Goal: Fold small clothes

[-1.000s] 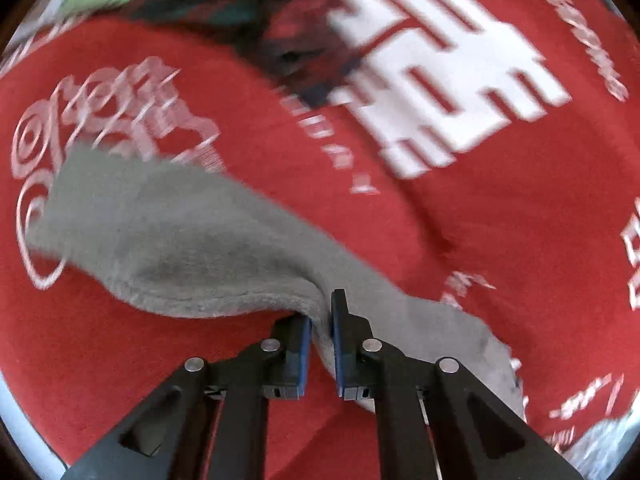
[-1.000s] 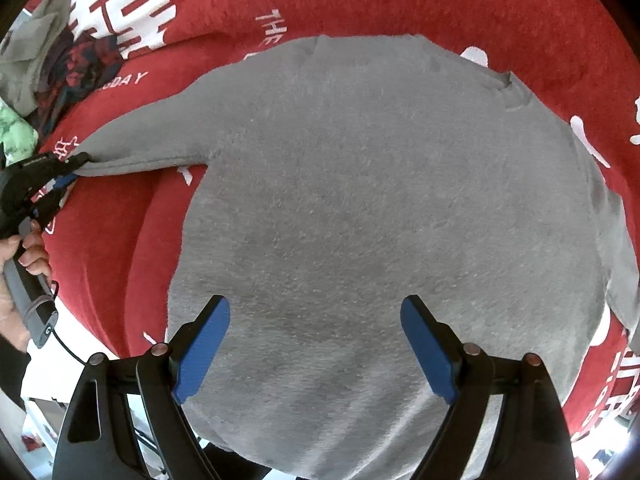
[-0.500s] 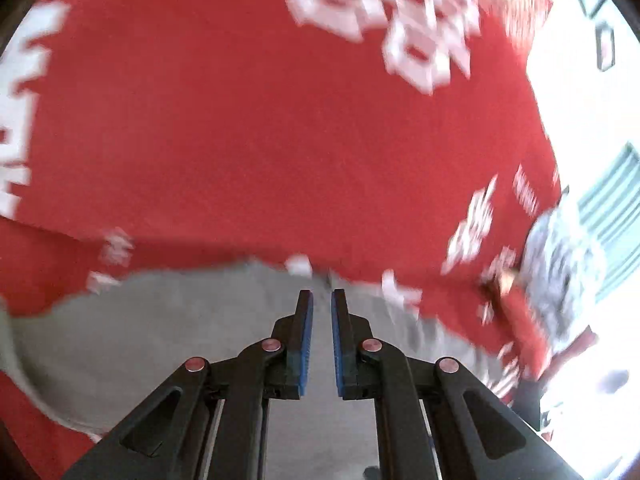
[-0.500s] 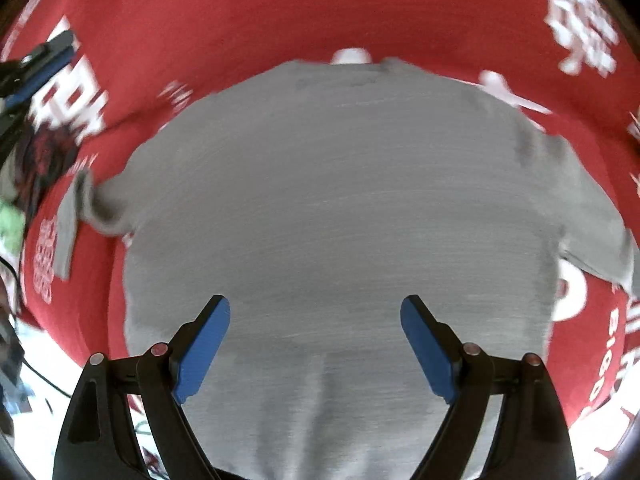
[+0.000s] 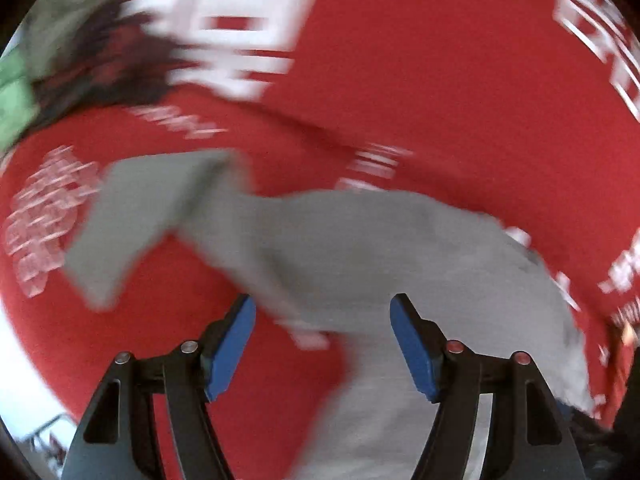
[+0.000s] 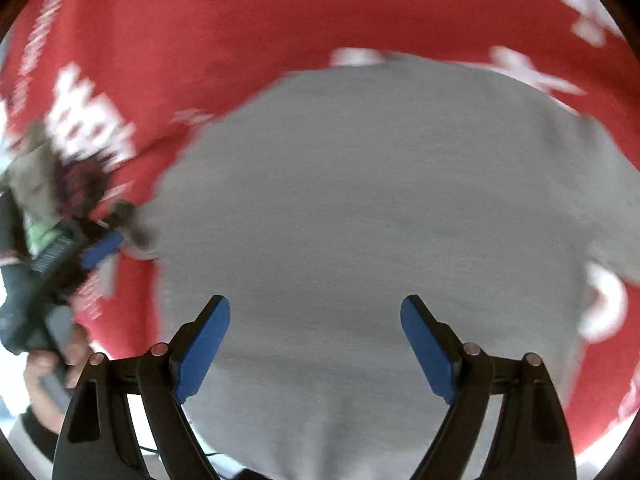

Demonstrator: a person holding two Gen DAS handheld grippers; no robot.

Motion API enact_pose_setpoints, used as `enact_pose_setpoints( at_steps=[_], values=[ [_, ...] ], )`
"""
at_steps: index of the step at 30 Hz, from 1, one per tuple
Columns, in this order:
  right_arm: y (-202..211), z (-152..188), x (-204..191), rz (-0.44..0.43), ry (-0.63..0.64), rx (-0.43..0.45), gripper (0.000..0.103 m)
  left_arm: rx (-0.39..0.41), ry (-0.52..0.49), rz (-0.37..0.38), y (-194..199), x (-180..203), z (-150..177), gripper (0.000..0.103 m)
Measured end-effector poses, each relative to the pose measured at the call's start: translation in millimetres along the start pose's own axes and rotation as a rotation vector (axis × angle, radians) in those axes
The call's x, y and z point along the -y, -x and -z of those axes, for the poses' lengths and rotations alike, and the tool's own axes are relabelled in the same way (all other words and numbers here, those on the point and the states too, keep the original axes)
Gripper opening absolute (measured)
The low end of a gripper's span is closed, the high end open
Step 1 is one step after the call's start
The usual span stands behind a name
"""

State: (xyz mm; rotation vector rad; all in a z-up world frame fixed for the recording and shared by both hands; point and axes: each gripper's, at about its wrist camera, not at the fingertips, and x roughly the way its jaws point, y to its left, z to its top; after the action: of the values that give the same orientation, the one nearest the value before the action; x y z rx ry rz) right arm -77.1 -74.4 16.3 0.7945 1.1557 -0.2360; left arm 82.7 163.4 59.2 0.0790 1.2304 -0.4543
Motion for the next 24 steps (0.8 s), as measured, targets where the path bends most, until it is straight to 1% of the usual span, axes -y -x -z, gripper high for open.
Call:
enact_pose_setpoints(
  at_steps=[1,2,3,4,5,6,7,8,10,13,14,16,18,21,22,24],
  values=[
    [-10,-7,-22,-0.045,0.05,-0.011,0.09,0.004,0.042,-0.036,6,-27,-1,0.071],
    [-17,-11,-38,-0.07,0.087,-0.019,0.09,0.004,0.078,-0.064,10,-52,1,0.071],
    [-30,-18,-66,-0.096,0.16,-0.034,0.09,0.002,0.112,-0.082,12,-76,5,0.071],
    [-41,-21,-87,-0.104,0.223,-0.044,0.09,-0.001,0.16,-0.103,14,-99,7,0.071],
    [-57,-25,-121,-0.101,0.323,-0.057,0.09,-0.001,0.196,-0.113,14,-119,11,0.071],
    [-67,-27,-140,-0.102,0.374,-0.069,0.09,-0.001,0.241,-0.124,16,-140,14,0.071],
    [-79,-29,-157,-0.12,0.406,-0.087,0.09,-0.002,0.264,-0.132,14,-152,16,0.071],
    [-97,-31,-177,-0.172,0.411,-0.123,0.089,-0.003,0.283,-0.139,13,-162,19,0.071],
    [-127,-34,-198,-0.25,0.357,-0.171,0.089,0.0,0.316,-0.15,12,-185,25,0.071],
    [-169,-42,-216,-0.301,0.25,-0.206,0.088,0.0,0.344,-0.144,9,-206,33,0.071],
    [-188,-45,-222,-0.339,0.194,-0.212,0.087,-0.001,0.348,-0.139,8,-211,36,0.071],
    [-209,-47,-234,-0.355,0.157,-0.207,0.085,-0.008,0.355,-0.131,10,-217,42,0.071],
    [-230,-50,-248,-0.331,0.148,-0.184,0.083,-0.015,0.361,-0.123,10,-223,47,0.071],
    [-243,-53,-259,-0.332,0.126,-0.157,0.078,-0.031,0.354,-0.11,8,-229,53,0.071],
    [-246,-54,-262,-0.331,0.118,-0.158,0.072,-0.033,0.349,-0.111,8,-229,55,0.071],
    [-253,-53,-267,-0.355,0.096,-0.168,0.039,-0.04,0.342,-0.116,7,-229,57,0.071]
  ],
)
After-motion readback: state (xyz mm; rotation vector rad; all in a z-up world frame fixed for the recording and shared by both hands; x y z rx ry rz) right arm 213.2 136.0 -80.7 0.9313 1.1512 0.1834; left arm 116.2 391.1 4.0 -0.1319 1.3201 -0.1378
